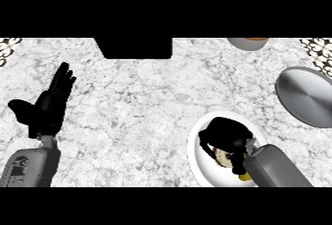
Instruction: Pick the cupcake from the plate and place it in the pan
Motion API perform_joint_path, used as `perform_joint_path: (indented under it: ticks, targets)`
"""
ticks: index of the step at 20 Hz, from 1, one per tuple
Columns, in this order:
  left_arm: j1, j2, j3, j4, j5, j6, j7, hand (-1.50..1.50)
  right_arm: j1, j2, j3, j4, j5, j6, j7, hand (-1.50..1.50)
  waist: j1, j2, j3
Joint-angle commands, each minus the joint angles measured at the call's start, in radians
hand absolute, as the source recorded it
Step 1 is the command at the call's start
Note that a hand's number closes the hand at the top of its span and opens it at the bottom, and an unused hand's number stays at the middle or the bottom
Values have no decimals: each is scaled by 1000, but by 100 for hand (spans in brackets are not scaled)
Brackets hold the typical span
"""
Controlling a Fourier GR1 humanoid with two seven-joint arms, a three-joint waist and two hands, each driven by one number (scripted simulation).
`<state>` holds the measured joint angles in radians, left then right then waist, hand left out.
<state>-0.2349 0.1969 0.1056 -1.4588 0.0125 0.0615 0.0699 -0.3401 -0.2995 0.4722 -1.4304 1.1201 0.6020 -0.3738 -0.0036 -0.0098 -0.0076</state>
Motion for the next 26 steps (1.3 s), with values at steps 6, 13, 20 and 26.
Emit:
perform_joint_path:
  ticks: [6, 13, 20, 26]
  targets:
    - [7, 28, 45, -8, 23, 2, 29, 0, 196, 273, -280, -53, 21, -63, 618, 150, -48, -2, 6]
    - [6, 5, 1, -15, -23, 25, 31, 0, 111, 298, -262, -386, 115, -244, 811, 150, -19, -1, 7]
    - [19, -13, -12, -15, -8, -3, 5, 0, 160, 299, -289, -651, 105, -276, 925, 150, -7, 6, 7]
    - [16, -2, 7, -36, 15, -18, 24, 0, 47, 279, -582, -558, -94, -383, 832, 150, 7, 12, 9]
